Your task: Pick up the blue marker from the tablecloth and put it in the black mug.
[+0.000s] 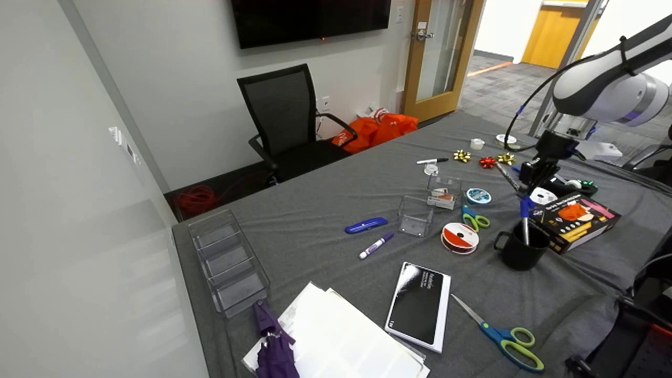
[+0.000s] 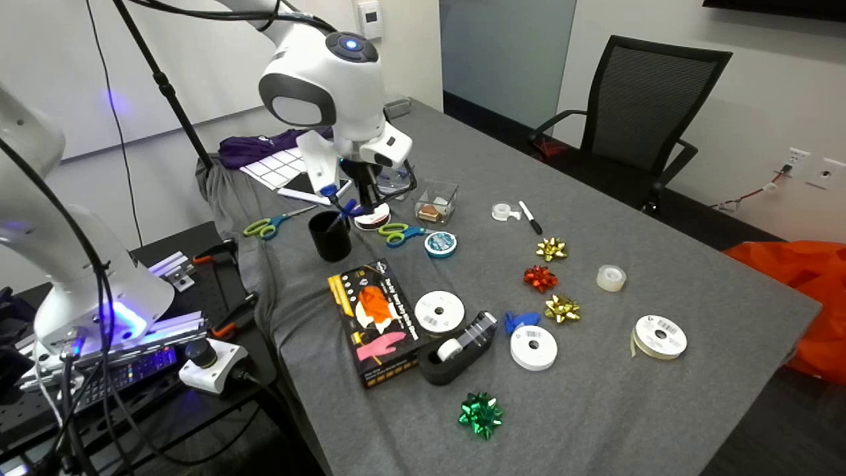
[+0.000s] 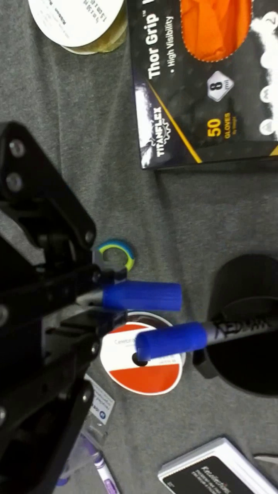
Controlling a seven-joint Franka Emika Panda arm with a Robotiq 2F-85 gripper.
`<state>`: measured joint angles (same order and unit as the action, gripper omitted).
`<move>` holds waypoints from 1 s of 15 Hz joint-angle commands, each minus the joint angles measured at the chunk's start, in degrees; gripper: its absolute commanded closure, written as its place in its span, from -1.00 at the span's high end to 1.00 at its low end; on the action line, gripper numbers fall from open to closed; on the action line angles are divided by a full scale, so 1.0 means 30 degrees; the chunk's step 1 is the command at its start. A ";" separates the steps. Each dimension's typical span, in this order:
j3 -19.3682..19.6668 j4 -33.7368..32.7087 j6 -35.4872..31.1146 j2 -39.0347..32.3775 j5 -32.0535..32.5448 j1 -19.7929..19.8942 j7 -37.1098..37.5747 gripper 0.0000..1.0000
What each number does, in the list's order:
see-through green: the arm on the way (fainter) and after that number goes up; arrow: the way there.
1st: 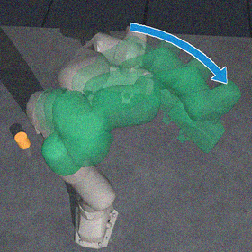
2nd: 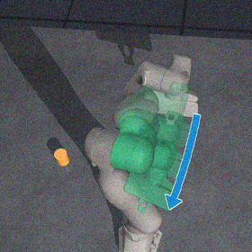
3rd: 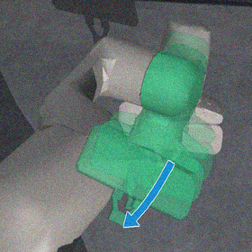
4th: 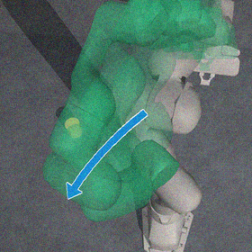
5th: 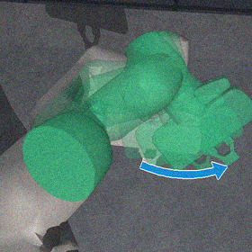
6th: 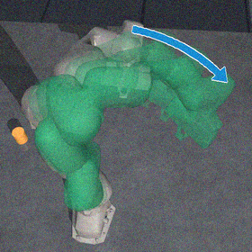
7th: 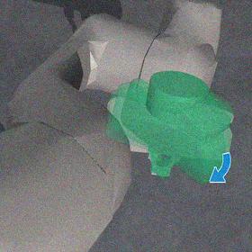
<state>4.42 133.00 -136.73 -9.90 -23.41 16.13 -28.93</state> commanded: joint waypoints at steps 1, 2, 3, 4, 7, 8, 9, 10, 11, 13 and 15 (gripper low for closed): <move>0.0158 0.3200 -0.1642 0.2097 -0.1145 0.0044 -0.2966 -0.90; 0.0269 0.3661 -0.1775 0.2425 -0.1477 0.0009 -0.3641 -0.90; 0.0391 0.4069 -0.1819 0.2770 -0.1944 -0.0012 -0.4389 -0.90; 0.0551 0.4402 -0.1750 0.3100 -0.2396 -0.0055 -0.5067 -0.90; 0.1172 0.5300 -0.1552 0.4207 -0.4057 -0.0239 -0.7324 -0.90; 0.1391 0.5571 -0.1599 0.4510 -0.4679 -0.0328 -0.8139 -0.90; 0.1613 0.5881 -0.1669 0.4841 -0.5523 -0.0427 -0.9208 -0.90; 0.1827 0.6148 -0.1716 0.5095 -0.6316 -0.0538 -1.0273 -0.90; 0.2030 0.6386 -0.1751 0.5285 -0.7067 -0.0661 -1.1342 -0.90; 0.2419 0.6816 -0.1800 0.5487 -0.9079 -0.0959 -1.4120 -0.90; 0.2689 0.7157 -0.1665 0.5481 -1.1211 -0.1187 -1.7057 -0.90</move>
<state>10.75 151.39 -140.47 4.78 -49.55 14.35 -69.21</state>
